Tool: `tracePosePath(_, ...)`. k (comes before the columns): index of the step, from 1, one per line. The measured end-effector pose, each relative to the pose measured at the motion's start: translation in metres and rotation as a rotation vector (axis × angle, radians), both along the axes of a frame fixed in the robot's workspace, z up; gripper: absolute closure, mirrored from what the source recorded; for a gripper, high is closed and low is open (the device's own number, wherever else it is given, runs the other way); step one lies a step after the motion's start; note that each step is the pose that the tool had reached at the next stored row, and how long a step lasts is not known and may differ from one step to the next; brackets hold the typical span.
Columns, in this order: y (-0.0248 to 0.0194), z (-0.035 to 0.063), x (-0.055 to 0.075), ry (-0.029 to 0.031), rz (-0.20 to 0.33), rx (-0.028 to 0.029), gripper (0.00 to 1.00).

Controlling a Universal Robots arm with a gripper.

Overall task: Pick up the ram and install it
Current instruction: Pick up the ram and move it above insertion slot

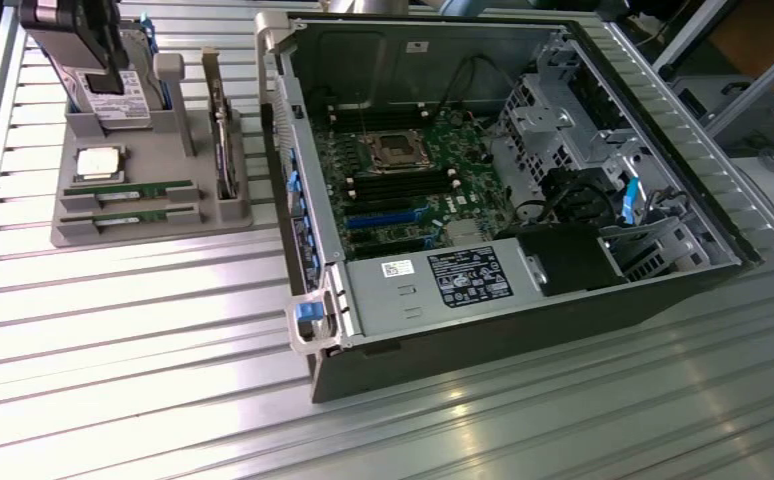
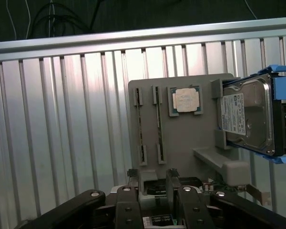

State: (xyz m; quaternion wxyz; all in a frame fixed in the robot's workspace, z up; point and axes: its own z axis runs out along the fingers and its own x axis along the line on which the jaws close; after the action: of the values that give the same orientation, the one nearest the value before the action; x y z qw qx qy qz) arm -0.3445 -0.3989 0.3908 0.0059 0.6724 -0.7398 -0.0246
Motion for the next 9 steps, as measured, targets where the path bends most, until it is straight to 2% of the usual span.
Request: tracePosePath(9,0.0000,-0.0045,0.0000,0.0000,0.000,0.0000,0.64)
